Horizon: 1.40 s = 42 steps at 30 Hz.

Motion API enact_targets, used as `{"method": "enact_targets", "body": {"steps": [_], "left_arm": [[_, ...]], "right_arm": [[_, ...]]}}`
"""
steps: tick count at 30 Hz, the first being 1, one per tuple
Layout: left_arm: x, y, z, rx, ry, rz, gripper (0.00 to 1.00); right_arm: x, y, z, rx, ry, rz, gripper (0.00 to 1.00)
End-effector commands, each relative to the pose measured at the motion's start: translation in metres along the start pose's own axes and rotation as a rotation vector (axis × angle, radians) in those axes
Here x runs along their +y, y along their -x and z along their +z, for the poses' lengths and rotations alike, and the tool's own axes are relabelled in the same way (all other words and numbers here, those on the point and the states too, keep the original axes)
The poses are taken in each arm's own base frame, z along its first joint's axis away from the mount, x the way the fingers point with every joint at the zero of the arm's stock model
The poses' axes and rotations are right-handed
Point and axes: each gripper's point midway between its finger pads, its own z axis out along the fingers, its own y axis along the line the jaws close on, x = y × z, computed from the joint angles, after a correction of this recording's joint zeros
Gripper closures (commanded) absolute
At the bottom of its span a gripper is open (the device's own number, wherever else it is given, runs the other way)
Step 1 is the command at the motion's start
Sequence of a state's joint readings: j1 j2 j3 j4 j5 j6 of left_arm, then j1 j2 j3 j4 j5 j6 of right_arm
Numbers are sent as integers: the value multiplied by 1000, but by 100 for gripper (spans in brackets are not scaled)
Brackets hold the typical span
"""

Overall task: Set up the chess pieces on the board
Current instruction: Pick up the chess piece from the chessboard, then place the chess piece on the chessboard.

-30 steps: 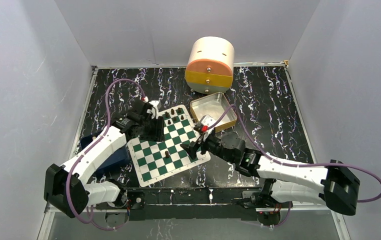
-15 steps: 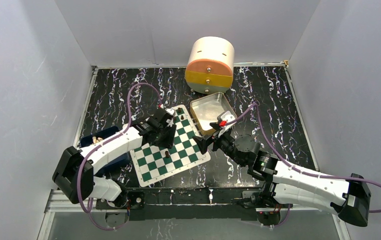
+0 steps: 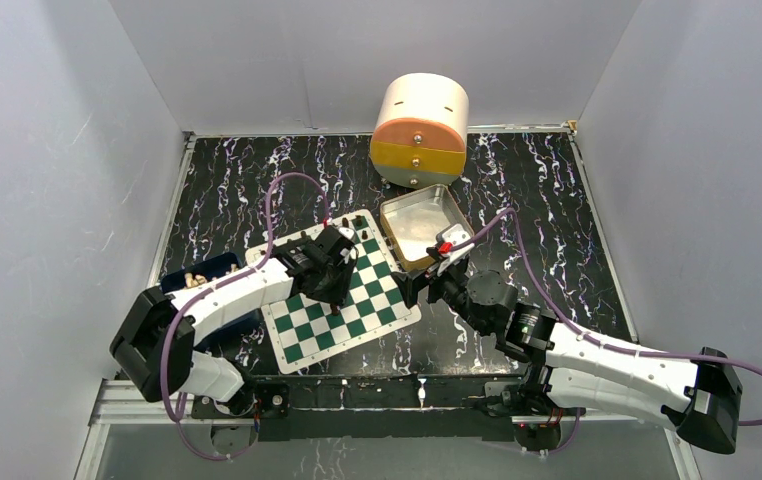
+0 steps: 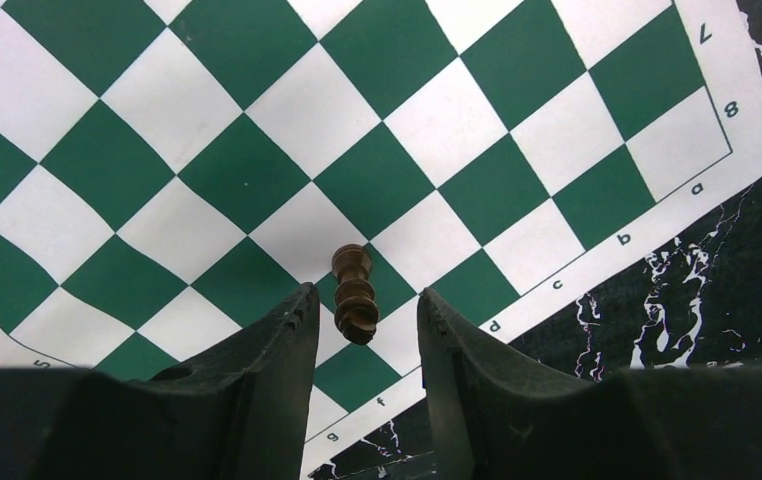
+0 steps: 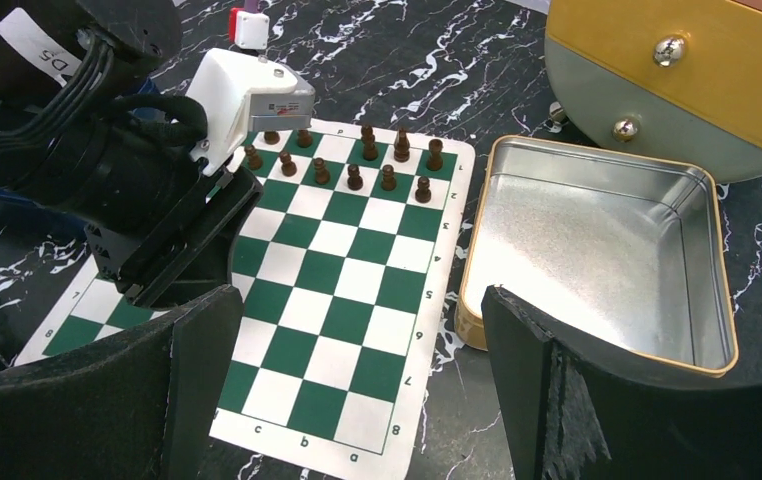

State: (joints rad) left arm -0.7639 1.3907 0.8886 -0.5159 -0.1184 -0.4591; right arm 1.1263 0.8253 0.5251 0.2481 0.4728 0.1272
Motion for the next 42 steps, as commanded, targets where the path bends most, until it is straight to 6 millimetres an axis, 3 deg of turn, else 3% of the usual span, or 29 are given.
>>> {"method": "enact_targets", "body": {"steps": [1, 9, 19, 32, 42], "left_arm": [[6, -7, 3, 13, 41, 0, 62], [9, -10, 4, 14, 70, 4, 68], [8, 0, -4, -8, 78, -2, 87], [6, 82, -41, -83, 131, 4, 89], [57, 149, -31, -89, 175, -79, 89]], "right_arm": [[-2, 15, -1, -54, -18, 24, 1], [-1, 12, 1, -46, -18, 22, 1], [-1, 6, 3, -30, -18, 17, 1], [-6, 7, 3, -37, -39, -13, 1], [-1, -10, 3, 31, -11, -21, 1]]}}
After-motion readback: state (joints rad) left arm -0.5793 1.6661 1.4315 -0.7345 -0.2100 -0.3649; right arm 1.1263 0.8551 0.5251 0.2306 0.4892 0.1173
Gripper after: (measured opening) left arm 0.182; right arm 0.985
